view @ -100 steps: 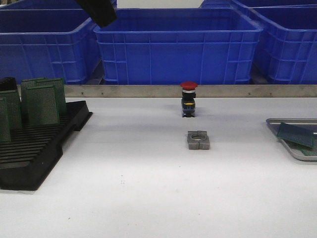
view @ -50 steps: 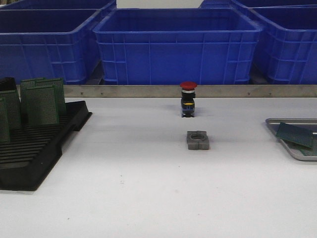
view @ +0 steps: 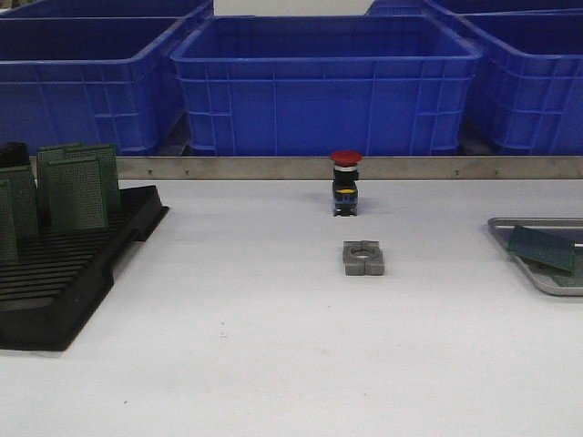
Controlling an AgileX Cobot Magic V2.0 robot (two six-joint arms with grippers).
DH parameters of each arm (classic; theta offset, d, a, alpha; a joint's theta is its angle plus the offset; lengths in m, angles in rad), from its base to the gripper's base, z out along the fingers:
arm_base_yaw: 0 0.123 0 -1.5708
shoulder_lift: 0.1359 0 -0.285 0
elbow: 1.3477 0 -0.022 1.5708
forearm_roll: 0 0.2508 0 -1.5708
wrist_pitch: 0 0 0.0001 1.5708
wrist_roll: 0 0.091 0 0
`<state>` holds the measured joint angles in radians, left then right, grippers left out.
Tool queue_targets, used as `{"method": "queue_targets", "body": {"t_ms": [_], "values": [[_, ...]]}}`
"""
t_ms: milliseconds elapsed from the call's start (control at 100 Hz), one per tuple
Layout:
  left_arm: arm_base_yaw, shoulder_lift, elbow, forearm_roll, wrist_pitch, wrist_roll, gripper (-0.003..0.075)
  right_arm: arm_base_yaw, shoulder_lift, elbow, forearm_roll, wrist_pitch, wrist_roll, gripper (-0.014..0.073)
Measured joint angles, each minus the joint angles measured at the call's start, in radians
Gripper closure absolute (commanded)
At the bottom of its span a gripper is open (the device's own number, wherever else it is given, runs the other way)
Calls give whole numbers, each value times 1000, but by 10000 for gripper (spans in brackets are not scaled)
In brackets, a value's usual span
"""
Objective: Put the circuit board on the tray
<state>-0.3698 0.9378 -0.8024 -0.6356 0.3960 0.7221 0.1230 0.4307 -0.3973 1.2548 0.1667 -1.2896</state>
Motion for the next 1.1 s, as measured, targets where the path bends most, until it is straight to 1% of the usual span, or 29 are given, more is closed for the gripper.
{"method": "queue_targets", "body": {"t_ms": [90,240,400,570,740,1100], "values": [[0,-113,105,-8,-73,0,741,0,-89,32,0,16,0,655],[0,-281,247,-15,-144,0,741,0,-200,80,0,42,0,655],[0,-463,368,-20,-175,0,741,0,-274,122,0,63,0,655],[0,-615,458,-20,-179,0,741,0,-288,131,0,88,0,655],[0,-684,483,-20,-179,0,741,0,-288,131,0,105,0,655],[0,-688,487,-20,-179,0,741,0,-288,131,0,109,0,655]]}}
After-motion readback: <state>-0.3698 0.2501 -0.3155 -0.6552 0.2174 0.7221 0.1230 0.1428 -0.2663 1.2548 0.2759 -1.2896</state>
